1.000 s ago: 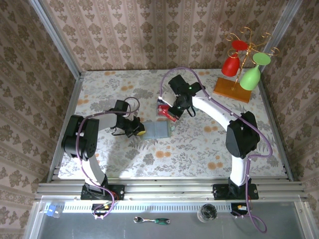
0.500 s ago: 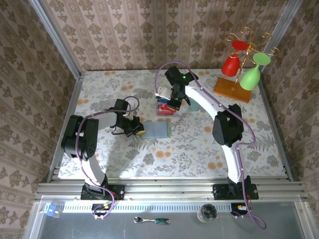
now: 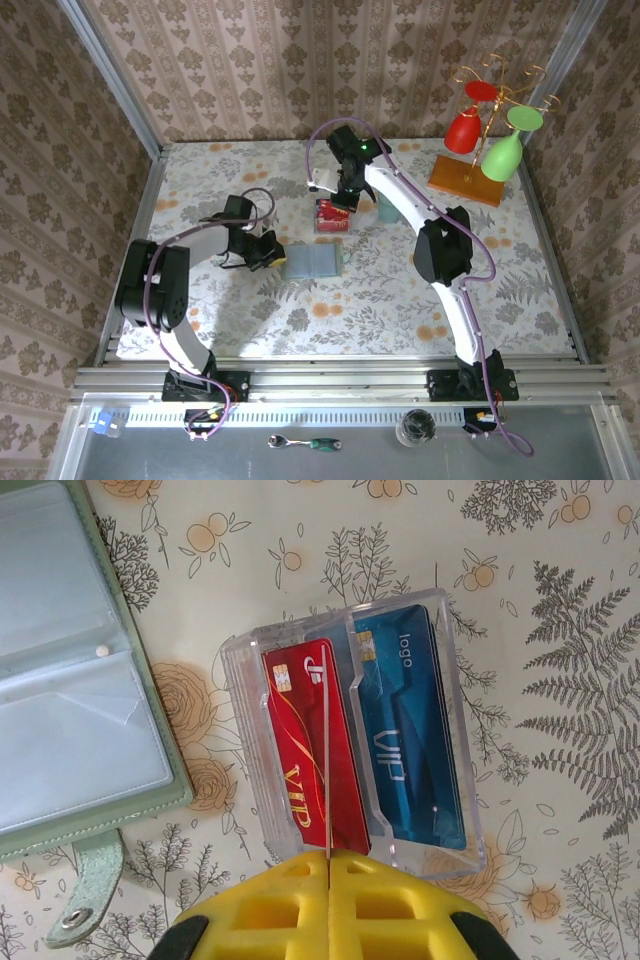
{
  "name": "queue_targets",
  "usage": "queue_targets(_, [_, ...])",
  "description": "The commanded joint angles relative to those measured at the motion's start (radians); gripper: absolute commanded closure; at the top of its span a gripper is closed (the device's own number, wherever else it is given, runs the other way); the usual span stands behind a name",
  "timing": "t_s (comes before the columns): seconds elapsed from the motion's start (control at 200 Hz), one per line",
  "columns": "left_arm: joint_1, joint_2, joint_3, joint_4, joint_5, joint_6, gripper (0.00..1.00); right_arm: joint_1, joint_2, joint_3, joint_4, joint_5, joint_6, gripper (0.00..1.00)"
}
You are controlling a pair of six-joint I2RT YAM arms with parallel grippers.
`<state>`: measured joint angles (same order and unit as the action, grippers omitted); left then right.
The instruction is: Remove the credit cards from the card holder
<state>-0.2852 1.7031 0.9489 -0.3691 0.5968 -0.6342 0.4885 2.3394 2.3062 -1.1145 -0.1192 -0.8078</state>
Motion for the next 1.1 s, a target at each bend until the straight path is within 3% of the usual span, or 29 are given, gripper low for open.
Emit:
queue_targets(0.0, [0.009,-0.034,-0.019,-0.025,-0.017,0.006,0.93,-0.005,0.032,0.049,-0.047,-0.014,-0.028,1.00])
queue_targets(0.365, [0.018,-0.069,-0.049,-0.025,-0.031,0.002,0.93,-0.005,0.069,0.051,-0.041,-0.003,-0.034,0.96])
queue_targets(0.575, [0.027,-0.081,-0.058,-0.021,-0.036,0.005,0.91,-0.005,0.067,0.050,-0.033,0.009,-0.027,0.88])
queue_targets(0.87, [0.065,-0.070,-0.026,-0.052,-0.048,0.073,0.88,-0.011,-0.014,-0.029,0.000,0.030,0.005,0.84])
queue_targets(0.975, [0.097,-0.059,-0.006,-0.072,-0.063,0.103,0.84,-0.014,-0.081,-0.120,0.057,0.032,0.042,0.79])
queue_targets(1.095, [0.134,-0.056,0.020,-0.097,-0.081,0.139,0.70,-0.018,-0.192,-0.278,0.171,0.044,0.100,0.69])
